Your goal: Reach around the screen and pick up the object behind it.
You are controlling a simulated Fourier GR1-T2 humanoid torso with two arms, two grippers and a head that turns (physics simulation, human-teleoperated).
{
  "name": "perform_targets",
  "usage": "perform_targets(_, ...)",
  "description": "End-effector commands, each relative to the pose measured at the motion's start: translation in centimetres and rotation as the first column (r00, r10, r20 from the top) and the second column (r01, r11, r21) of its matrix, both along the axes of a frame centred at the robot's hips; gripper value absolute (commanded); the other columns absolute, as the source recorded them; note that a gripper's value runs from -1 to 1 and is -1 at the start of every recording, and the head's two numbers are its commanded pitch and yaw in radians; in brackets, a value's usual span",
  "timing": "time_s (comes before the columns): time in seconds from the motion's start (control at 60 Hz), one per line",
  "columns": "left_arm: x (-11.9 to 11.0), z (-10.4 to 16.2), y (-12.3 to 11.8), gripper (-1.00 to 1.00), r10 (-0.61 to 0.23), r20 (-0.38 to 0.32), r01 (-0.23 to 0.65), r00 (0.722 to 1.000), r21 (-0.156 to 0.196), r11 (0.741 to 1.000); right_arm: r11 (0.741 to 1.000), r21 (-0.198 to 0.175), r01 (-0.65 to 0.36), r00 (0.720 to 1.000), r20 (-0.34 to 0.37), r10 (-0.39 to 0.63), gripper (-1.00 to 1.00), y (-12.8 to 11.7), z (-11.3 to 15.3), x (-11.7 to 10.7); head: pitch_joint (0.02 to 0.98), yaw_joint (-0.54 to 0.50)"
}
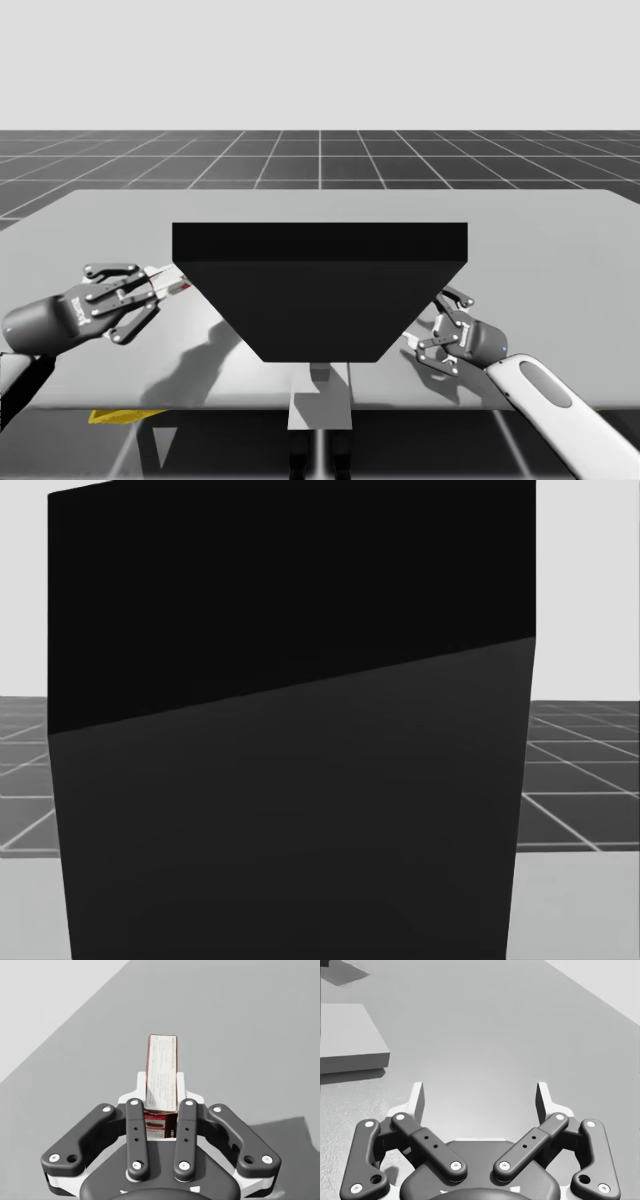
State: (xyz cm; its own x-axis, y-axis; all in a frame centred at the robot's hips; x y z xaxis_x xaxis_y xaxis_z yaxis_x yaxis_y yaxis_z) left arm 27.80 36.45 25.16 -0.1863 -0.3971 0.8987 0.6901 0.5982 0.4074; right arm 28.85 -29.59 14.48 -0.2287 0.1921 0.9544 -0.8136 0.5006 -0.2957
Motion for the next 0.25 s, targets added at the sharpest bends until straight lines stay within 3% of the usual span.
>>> perform_targets(0.017,-1.8,6.8,1.0,1.0,-0.035,0.146,0.031,0.989,0.032,0.999,0.981,0.182,-0.061,0.992,0.121,0.04,-1.0,0.0,1.1,-0.1,0.189,-0.04)
perform_targets(0.133,-2.7,10.6,0.9,1.0,-0.015,0.25,0.012,0.968,0.01,1.0,0.981,0.189,-0.033,0.993,0.119,0.011,-1.0,0.1,0.9,0.2,0.188,-0.04)
perform_targets(0.183,-3.2,12.8,0.5,1.0,-0.001,0.314,0.005,0.949,-0.012,1.0,0.987,0.155,-0.029,0.995,0.098,0.013,-1.0,0.0,0.8,0.4,0.188,-0.04)
perform_targets(0.25,-3.8,14.9,0.2,1.0,0.014,0.375,0.005,0.927,-0.05,0.999,0.989,0.148,-0.028,0.997,0.07,0.018,-1.0,-0.1,0.9,0.3,0.188,-0.04)
